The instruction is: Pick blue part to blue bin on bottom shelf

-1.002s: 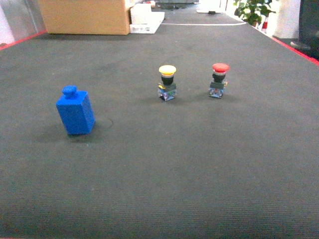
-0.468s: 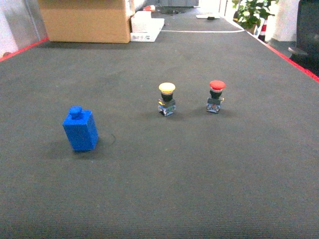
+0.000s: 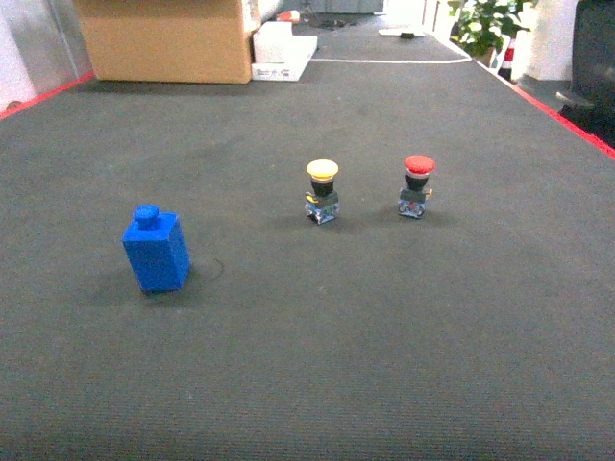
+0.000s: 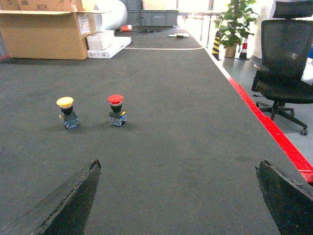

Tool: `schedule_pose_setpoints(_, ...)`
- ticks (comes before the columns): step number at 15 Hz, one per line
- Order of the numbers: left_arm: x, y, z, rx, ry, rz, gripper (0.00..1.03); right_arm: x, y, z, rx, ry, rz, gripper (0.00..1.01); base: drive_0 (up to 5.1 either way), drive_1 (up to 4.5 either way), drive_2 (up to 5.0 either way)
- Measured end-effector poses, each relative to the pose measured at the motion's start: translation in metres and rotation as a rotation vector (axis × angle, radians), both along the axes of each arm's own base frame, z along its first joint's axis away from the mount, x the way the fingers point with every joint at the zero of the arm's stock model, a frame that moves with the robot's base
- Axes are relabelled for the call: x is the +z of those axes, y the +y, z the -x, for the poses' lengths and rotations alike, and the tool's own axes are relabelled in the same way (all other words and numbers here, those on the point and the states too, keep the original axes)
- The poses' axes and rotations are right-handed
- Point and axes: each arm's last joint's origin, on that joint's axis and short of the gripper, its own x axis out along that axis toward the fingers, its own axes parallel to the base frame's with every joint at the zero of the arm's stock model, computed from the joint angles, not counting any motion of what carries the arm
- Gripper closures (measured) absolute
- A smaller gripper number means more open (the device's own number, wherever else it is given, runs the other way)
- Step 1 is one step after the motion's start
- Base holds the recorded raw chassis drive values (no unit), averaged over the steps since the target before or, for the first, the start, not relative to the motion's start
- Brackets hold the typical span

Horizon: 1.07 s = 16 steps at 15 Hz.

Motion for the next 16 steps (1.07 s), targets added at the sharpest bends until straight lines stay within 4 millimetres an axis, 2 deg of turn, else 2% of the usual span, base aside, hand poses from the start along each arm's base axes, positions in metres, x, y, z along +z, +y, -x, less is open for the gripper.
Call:
schedule_pose_setpoints(2, 0.003, -0.020, -0.025, -0.077, 0.022, -0.006, 0.05, 0.000, 0.000, 0.000, 0.000, 0.000, 0.000, 0.03, 0.0, 0.00, 0.0)
schedule_pose_setpoints(4, 0.013, -0.042, -0.065, -0.142, 0.007, -0.006, 0.05, 0.000, 0.000, 0.000, -0.001, 0.000, 0.000, 0.03, 0.0, 0.00, 0.0)
schedule_pose_setpoints(6, 0.001, -0.058, -0.110, -0.143, 0.057, -0.019, 0.05, 0.000, 0.000, 0.000, -0.001, 0.000, 0.000, 0.03, 0.0, 0.00, 0.0)
schedule_pose_setpoints(7, -0.009, -0.063, -0.125, -0.137, 0.098, -0.032, 0.05, 0.000, 0.000, 0.000, 0.000, 0.000, 0.000, 0.03, 0.0, 0.00, 0.0)
schedule_pose_setpoints(10, -0.043, -0.068, -0.161, -0.109, 0.210, -0.056, 0.05, 0.000, 0.000, 0.000, -0.001, 0.000, 0.000, 0.03, 0.0, 0.00, 0.0)
schedule_pose_setpoints(14, -0.061, -0.063, -0.201, -0.069, 0.237, -0.036, 0.05, 0.000, 0.000, 0.000, -0.001, 0.000, 0.000, 0.03, 0.0, 0.00, 0.0)
schedule_pose_setpoints(16, -0.071, -0.068, -0.218, -0.090, 0.269, -0.033, 0.05, 0.000, 0.000, 0.000, -0.001, 0.000, 0.000, 0.03, 0.0, 0.00, 0.0)
